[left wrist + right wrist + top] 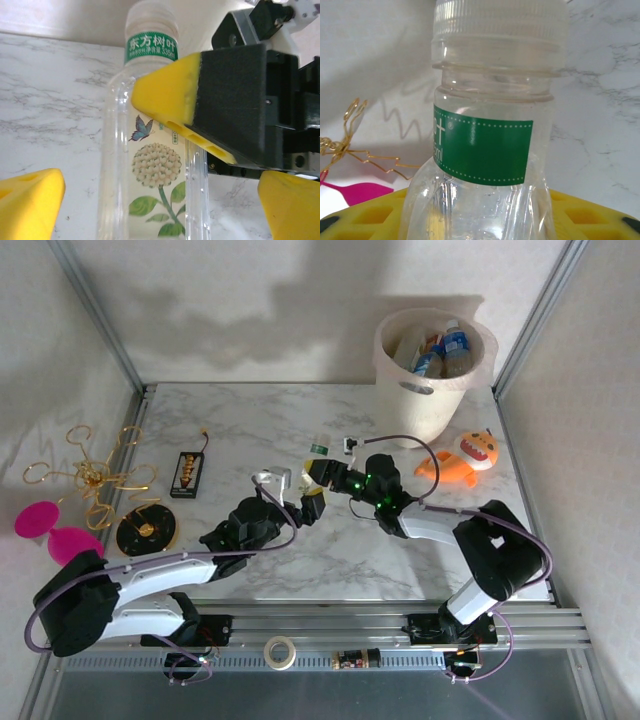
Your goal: Put the plastic bottles in the bin
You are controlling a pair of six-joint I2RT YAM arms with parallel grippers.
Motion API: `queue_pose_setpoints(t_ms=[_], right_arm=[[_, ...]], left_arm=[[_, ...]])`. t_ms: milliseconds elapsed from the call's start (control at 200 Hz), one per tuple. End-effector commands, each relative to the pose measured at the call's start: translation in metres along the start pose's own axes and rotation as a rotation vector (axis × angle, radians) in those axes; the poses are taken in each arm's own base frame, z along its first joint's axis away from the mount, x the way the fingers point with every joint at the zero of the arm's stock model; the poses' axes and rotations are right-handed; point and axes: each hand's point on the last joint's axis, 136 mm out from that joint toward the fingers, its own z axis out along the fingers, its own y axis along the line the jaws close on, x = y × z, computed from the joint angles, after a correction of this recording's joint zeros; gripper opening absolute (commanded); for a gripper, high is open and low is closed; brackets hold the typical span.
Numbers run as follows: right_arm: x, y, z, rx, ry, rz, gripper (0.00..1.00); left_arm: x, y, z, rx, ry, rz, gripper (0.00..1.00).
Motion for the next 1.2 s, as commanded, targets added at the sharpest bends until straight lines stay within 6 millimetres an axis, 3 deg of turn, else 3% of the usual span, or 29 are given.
queue_pose_setpoints(t_ms=[0,140,305,626,836,976,1197], right_arm=[[-0.034,0.006,-0.006,0.031,-0.071,-0.07,0.5],[-0.067,-0.004,-0.019,0.089,-0.127,-0.097,0.49],[-0.123,-0.007,-0.045,0.179,-0.22,-0.173,0.49],[-0.246,0.022,-0.103,0.287,-0.46,-0.32,0.48],[-0.319,0.034,-0.136,0.336,-0.658,-0.354,0.48],[-0.362,0.024,-0.152,0.391,-0.762,-0.345,0.48],[-0.39,-0.011,-0.145,0.453,-0.816,-0.318,0.47]], left_arm=[[-0.015,0.002,-0.008,-0.008,-0.071,-0.033,1.0],[-0.02,0.012,-0.014,-0.041,-0.101,-0.057,1.0],[-0.023,0.053,-0.023,-0.199,-0.157,-0.124,0.99],[-0.008,0.121,-0.039,-0.416,-0.168,-0.276,0.99],[0.001,0.13,-0.046,-0.426,-0.158,-0.31,1.0],[0.004,0.131,-0.048,-0.42,-0.156,-0.322,1.0],[0.004,0.132,-0.052,-0.415,-0.164,-0.327,1.0]])
